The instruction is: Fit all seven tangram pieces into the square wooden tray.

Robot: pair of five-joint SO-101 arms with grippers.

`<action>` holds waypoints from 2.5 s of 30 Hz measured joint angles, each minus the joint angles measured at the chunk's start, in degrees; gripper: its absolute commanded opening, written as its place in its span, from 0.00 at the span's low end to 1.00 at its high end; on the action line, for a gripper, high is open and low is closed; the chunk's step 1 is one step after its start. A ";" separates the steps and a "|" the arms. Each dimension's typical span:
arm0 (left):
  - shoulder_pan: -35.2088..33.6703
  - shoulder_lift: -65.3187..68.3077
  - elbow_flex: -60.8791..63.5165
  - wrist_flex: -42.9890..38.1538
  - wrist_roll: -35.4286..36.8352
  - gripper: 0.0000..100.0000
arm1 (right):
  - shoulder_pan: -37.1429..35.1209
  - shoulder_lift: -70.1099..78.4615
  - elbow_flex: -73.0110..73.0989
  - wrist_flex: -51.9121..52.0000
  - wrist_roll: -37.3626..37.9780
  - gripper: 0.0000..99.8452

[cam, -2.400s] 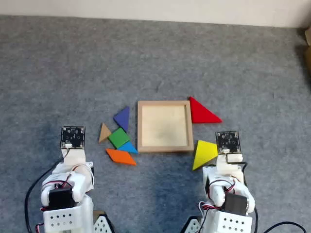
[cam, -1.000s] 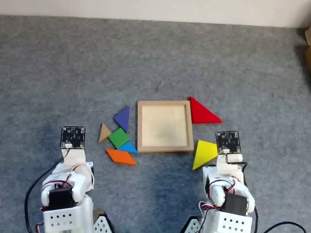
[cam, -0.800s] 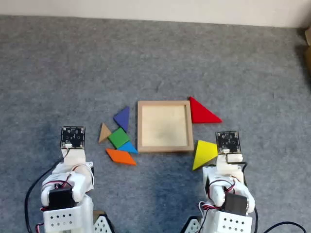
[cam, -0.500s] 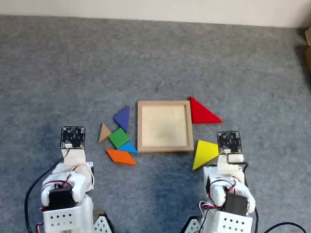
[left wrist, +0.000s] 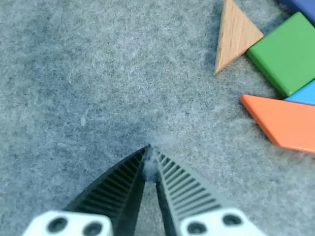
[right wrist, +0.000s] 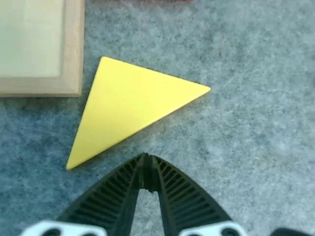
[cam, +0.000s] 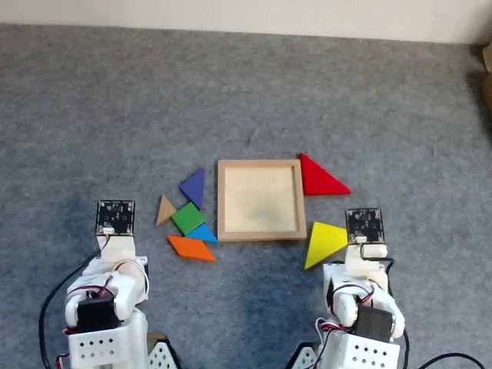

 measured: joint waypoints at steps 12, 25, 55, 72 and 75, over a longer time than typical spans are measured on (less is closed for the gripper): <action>0.00 0.00 0.00 0.00 0.00 0.00 | 0.00 0.00 0.00 0.00 0.00 0.00; 0.00 0.00 0.00 0.00 0.00 0.00 | 0.00 0.00 0.00 0.00 0.00 0.00; 0.00 0.00 0.00 0.00 0.00 0.00 | 0.00 0.00 0.00 0.00 0.00 0.00; 1.85 0.00 0.00 0.00 0.00 0.00 | -2.99 0.00 0.00 0.00 0.00 0.00; 1.85 0.00 0.00 0.00 0.00 0.00 | -2.20 0.00 0.00 -1.23 0.00 0.00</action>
